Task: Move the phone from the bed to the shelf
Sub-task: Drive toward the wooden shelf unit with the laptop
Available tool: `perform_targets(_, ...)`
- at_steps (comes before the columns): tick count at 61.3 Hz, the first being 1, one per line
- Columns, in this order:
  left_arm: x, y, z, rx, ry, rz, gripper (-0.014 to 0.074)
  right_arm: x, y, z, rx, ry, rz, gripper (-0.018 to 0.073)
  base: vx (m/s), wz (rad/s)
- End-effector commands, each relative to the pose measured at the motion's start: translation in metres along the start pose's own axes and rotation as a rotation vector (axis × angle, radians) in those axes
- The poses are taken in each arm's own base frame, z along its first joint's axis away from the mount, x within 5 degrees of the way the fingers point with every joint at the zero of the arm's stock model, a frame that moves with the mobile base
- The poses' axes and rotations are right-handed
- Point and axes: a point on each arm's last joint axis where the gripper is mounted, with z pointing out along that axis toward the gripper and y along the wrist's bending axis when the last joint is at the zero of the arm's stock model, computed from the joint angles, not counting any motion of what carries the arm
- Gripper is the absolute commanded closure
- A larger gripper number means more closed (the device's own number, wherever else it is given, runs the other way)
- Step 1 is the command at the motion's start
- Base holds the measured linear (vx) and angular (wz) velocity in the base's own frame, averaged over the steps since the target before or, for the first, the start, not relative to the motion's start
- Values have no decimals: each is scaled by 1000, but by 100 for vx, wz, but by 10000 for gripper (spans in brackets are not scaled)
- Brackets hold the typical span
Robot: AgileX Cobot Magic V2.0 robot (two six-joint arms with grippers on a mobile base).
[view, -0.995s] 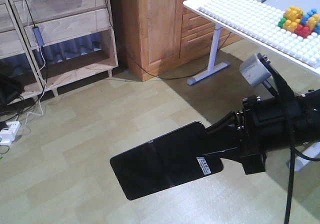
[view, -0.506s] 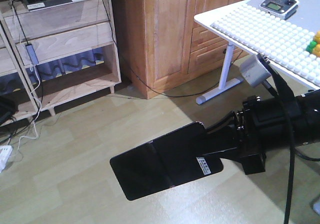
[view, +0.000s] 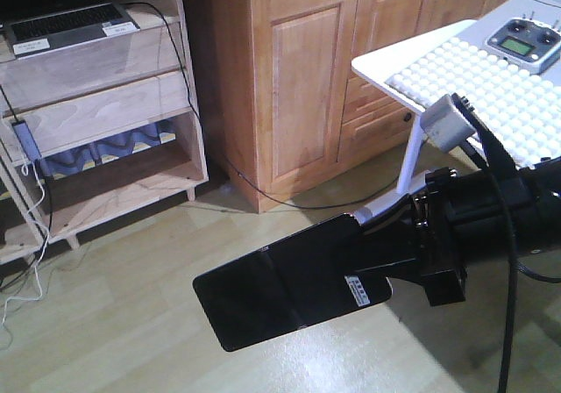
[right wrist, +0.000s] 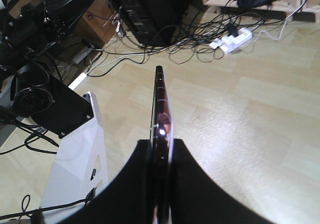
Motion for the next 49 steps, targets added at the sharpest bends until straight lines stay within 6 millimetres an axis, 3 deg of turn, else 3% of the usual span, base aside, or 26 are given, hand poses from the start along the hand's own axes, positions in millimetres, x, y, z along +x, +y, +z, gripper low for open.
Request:
perform_targets(1, -15, 0, -2, 3, -102, -19, 595, -10, 17, -8, -91, -57, -23, 561, 44, 5)
perform_targets(49, -15, 0, -2, 3, -102, -19, 595, -10, 17, -8, -90, -58, -24, 561, 43, 25)
